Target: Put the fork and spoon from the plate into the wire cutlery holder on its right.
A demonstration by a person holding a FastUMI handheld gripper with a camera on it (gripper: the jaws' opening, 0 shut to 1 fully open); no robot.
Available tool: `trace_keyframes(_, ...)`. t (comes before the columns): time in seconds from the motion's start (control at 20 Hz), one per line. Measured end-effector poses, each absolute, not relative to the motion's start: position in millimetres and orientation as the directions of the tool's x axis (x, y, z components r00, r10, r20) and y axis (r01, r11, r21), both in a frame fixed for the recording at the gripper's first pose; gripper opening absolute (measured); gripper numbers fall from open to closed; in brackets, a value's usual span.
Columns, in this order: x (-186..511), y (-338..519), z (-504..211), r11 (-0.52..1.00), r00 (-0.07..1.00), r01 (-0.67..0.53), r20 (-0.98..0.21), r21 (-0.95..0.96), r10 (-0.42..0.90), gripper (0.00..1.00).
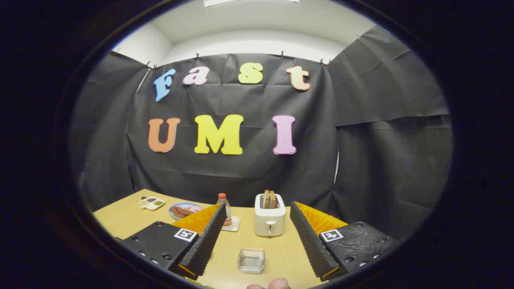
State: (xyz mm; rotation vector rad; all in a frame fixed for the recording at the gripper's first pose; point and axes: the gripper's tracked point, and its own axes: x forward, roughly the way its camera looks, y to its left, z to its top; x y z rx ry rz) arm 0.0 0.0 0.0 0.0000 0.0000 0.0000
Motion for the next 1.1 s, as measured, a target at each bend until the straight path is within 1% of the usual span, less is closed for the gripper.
trace_keyframes(0.6, 10, 8, -6, 0.999, 0.999, -0.007, -0.046, 0.034, 0.008, 0.95)
trace_keyframes(0.75, 10, 10, -6, 0.999, 0.999, -0.011, -0.042, 0.035, 0.012, 0.95)
trace_keyframes(1.1, 8, 19, -11, 0.999, 0.997, -0.044, -0.056, 0.028, 0.046, 0.95)
